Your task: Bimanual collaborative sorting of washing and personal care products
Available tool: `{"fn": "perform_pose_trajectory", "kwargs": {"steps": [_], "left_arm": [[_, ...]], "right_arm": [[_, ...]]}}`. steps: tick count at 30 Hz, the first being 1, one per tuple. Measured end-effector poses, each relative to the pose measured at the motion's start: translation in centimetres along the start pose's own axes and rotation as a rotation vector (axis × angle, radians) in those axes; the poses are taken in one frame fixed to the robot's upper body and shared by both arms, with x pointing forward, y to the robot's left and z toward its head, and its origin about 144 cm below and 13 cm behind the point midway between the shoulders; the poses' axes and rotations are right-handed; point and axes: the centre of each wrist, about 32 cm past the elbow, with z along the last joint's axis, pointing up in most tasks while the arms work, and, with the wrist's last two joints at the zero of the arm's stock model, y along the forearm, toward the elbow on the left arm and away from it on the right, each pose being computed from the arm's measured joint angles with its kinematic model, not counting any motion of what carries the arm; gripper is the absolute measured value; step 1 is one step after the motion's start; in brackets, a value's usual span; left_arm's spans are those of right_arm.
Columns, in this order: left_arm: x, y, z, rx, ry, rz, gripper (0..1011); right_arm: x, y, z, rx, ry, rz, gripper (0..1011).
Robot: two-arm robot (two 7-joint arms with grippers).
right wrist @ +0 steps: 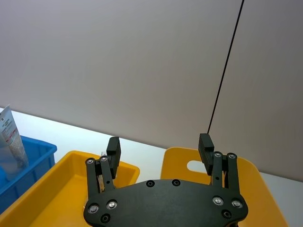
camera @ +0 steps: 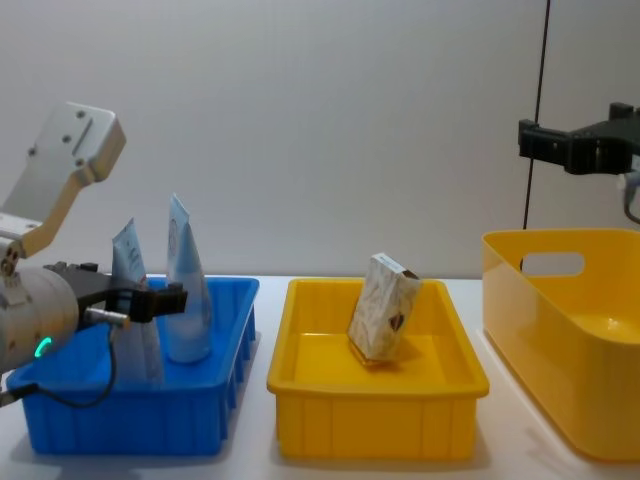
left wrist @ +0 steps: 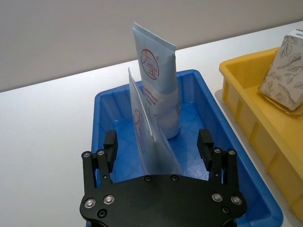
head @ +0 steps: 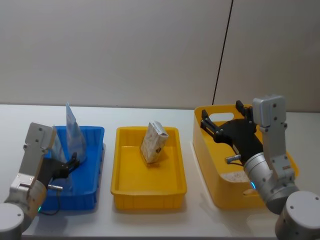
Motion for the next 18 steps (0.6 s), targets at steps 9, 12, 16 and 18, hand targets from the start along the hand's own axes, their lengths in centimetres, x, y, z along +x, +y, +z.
{"fn": "perform_pose_trajectory", "kwargs": {"steps": [9,12,16,18], "left_arm": [[0.2,-1.3,-0.7,0.019,-0.013,-0.007,967],[0.3,-1.6,-0.8,0.023,-0.014,-0.008,905],[0.2,-1.9,-1.0,0.031,-0.013,-0.006,781],[0.2,-2.0,-1.1,0.033,-0.013,-0.005,717]], "right_arm": [[0.0,0.0,0.0,0.000,0.000,0.000,1004],[0.0,0.0,0.0,0.000,0.000,0.000,1004],[0.0,0.0,0.0,0.000,0.000,0.000,1004],[0.0,0.0,0.0,0.000,0.000,0.000,1004]]}}
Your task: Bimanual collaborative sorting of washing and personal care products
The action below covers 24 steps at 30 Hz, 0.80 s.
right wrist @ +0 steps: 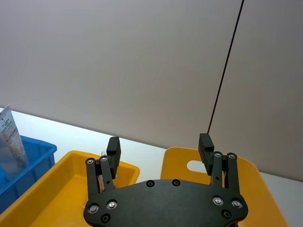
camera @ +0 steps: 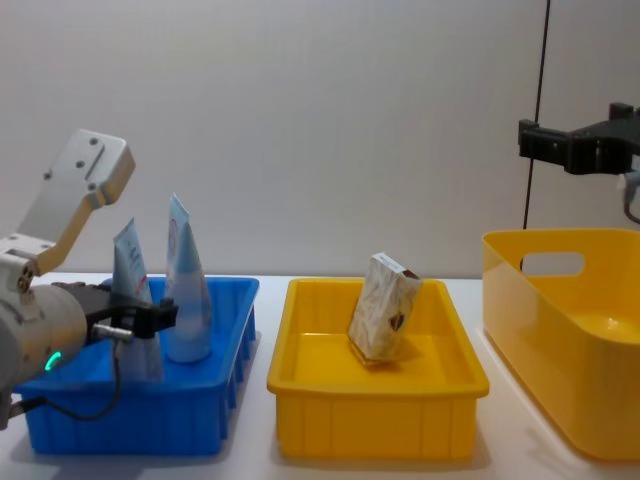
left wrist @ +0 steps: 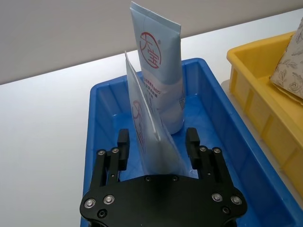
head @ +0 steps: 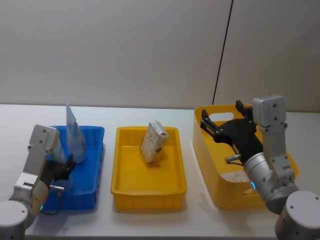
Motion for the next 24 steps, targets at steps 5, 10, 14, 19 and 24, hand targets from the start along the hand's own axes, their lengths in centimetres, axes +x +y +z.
{"fn": "perform_pose_trajectory", "kwargs": {"steps": [5,10,14,19,24], "left_arm": [[-0.03,-0.23,-0.13,0.004,-0.002,0.001,557],[-0.03,-0.36,-0.17,0.003,-0.007,-0.001,415],[-0.09,-0.45,-0.16,-0.003,-0.012,-0.007,354],[-0.10,-0.47,-0.10,-0.012,-0.015,-0.014,325],[-0.03,-0.31,0.41,-0.043,-0.022,-0.021,295]], "right_arm": [[0.00,0.00,0.00,0.000,0.000,0.000,1004],[0.00,0.00,0.00,0.000,0.000,0.000,1004],[0.00,0.00,0.00,0.000,0.000,0.000,1003],[0.00,0.00,0.00,0.000,0.000,0.000,1004],[0.00,0.00,0.00,0.000,0.000,0.000,1004]]}}
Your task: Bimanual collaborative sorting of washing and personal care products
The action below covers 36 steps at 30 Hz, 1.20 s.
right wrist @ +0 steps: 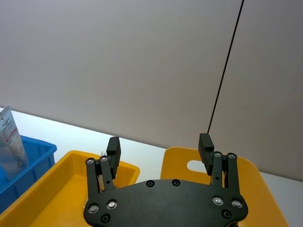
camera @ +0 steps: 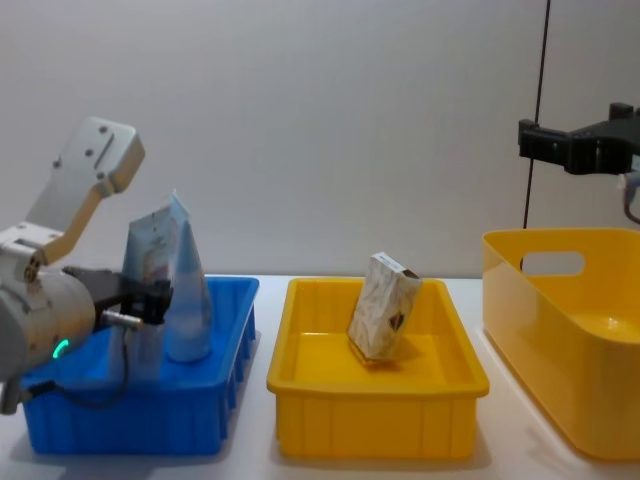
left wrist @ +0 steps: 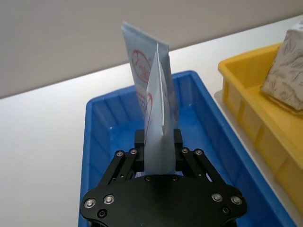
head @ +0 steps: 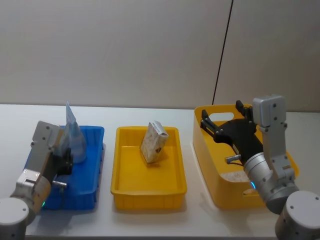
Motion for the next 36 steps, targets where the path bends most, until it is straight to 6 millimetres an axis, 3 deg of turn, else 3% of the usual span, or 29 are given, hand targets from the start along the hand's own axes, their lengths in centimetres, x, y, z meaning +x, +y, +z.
{"fn": "perform_pose_trajectory", "kwargs": {"steps": [25,36], "left_arm": [[2.0,2.8,4.1,-0.232,-0.087,-0.198,262],[1.2,2.9,5.6,-0.304,-0.086,-0.326,262]], "right_arm": [[0.0,0.0,0.0,0.000,0.000,0.000,1004],[0.0,0.0,0.0,0.000,0.000,0.000,1004]]}}
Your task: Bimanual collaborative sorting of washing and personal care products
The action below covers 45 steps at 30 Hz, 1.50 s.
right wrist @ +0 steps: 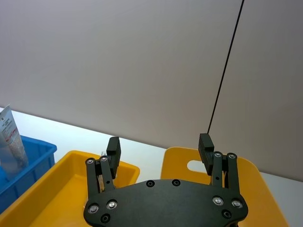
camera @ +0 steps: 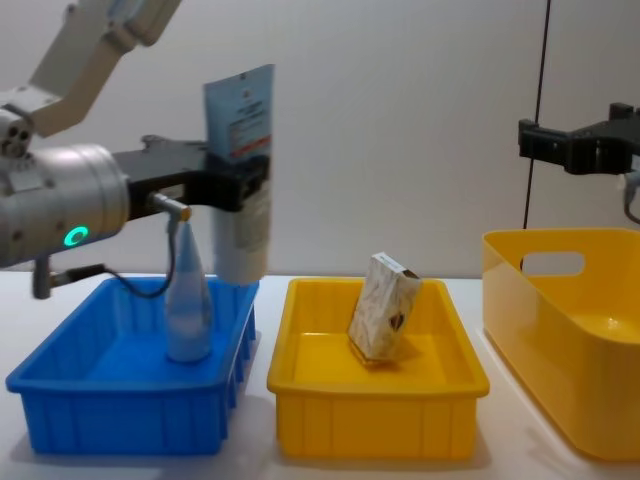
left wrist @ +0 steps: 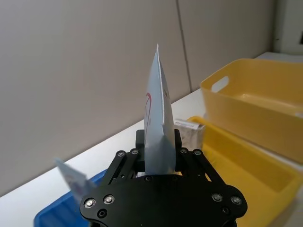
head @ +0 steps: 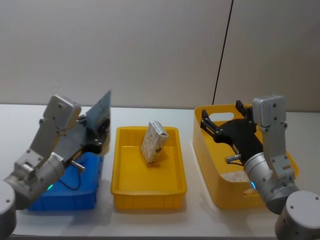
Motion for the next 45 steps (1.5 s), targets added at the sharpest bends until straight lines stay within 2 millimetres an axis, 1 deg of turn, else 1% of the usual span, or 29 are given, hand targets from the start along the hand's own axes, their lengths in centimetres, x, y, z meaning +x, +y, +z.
{"fn": "perform_pose_trajectory", "kwargs": {"steps": [6,18,29,45], "left_arm": [[-1.1,-1.2,1.1,-0.041,0.013,-0.068,262],[-2.5,-3.3,2.5,-0.088,0.026,-0.145,262],[-3.0,-4.0,3.1,-0.106,0.031,-0.173,262],[-3.3,-4.5,3.4,-0.116,0.032,-0.188,262]], "right_arm": [[0.0,0.0,0.0,0.000,0.000,0.000,1004],[0.0,0.0,0.0,0.000,0.000,0.000,1004],[0.1,-0.1,0.0,-0.002,0.005,0.053,1004],[0.5,-0.1,0.1,-0.025,0.011,0.259,1004]]}}
